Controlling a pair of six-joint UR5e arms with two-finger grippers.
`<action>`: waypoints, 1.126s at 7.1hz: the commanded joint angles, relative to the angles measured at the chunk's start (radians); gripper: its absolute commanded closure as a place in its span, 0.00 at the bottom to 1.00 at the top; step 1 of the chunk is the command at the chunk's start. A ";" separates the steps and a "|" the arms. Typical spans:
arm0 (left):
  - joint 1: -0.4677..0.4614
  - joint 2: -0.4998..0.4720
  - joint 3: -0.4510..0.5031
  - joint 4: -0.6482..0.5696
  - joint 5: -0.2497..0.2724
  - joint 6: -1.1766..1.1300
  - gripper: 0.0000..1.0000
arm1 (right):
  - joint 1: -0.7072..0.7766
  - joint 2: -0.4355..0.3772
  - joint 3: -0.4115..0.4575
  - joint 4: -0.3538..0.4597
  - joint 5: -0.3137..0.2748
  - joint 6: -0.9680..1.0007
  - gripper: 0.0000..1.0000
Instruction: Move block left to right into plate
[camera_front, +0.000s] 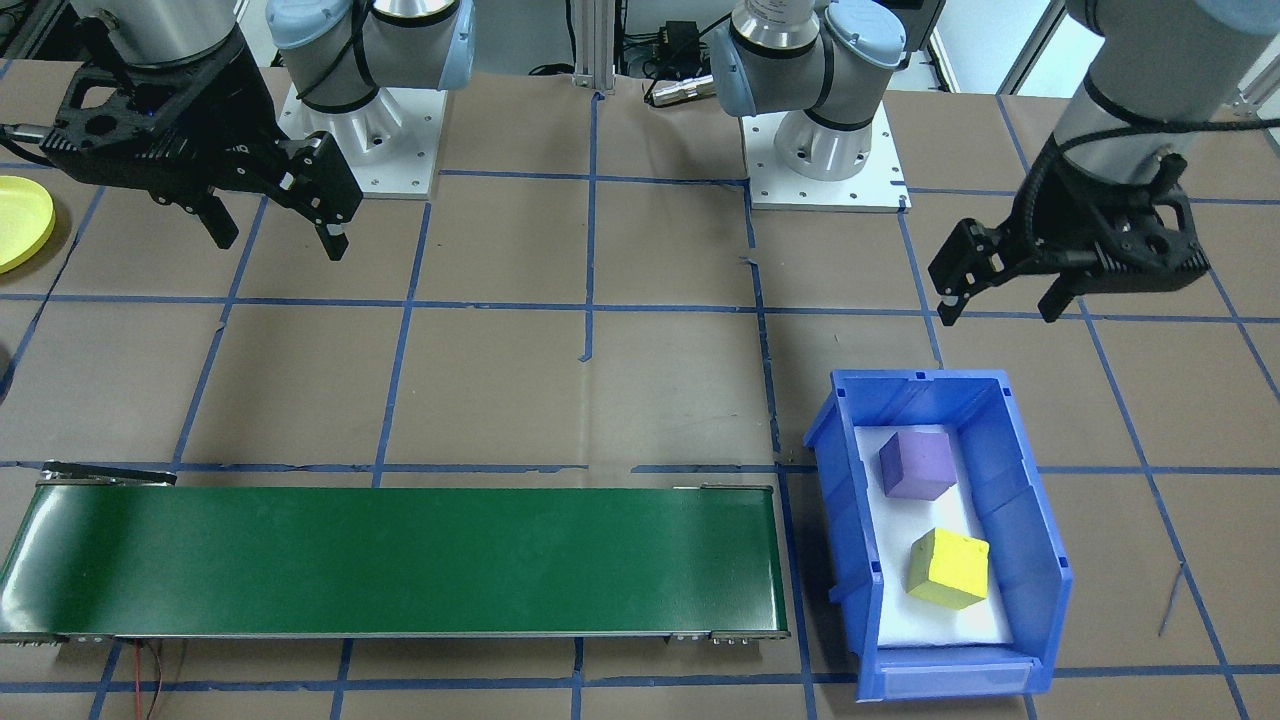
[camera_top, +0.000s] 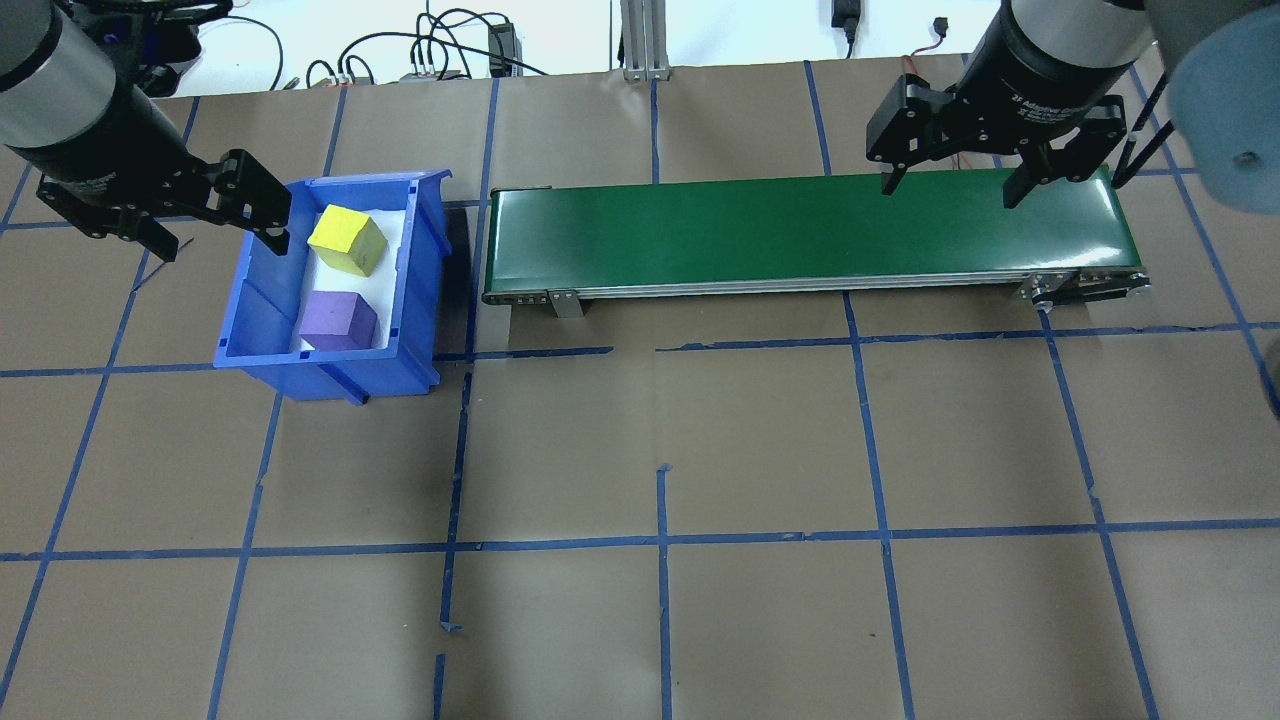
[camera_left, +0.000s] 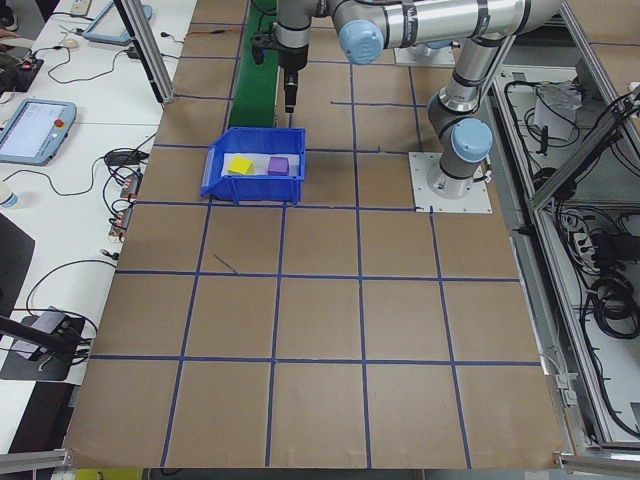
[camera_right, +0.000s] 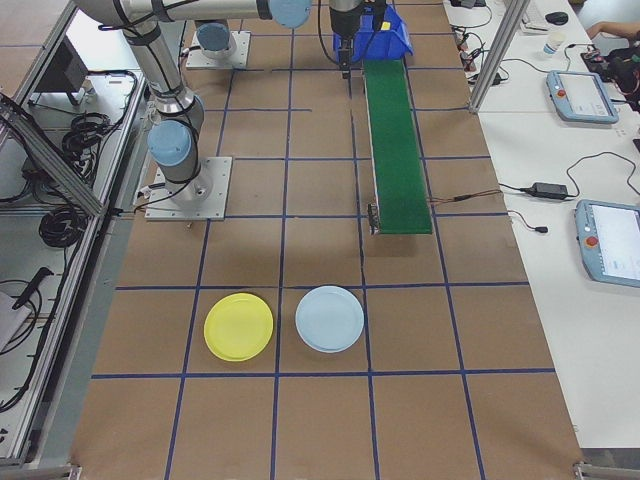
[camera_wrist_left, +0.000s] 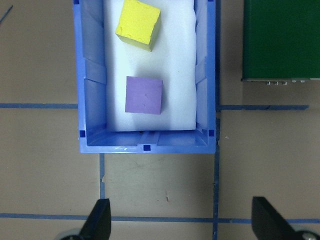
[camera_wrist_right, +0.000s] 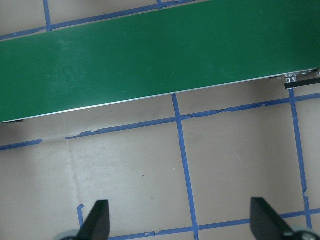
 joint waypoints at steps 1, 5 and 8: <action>0.005 -0.145 -0.001 0.181 -0.022 0.002 0.00 | -0.061 -0.005 -0.006 0.001 -0.001 -0.050 0.00; 0.005 -0.211 -0.001 0.222 -0.011 0.006 0.00 | -0.083 -0.016 -0.001 0.006 0.015 -0.107 0.00; 0.005 -0.218 -0.008 0.222 -0.011 0.029 0.00 | -0.075 -0.021 0.001 0.007 0.021 -0.108 0.00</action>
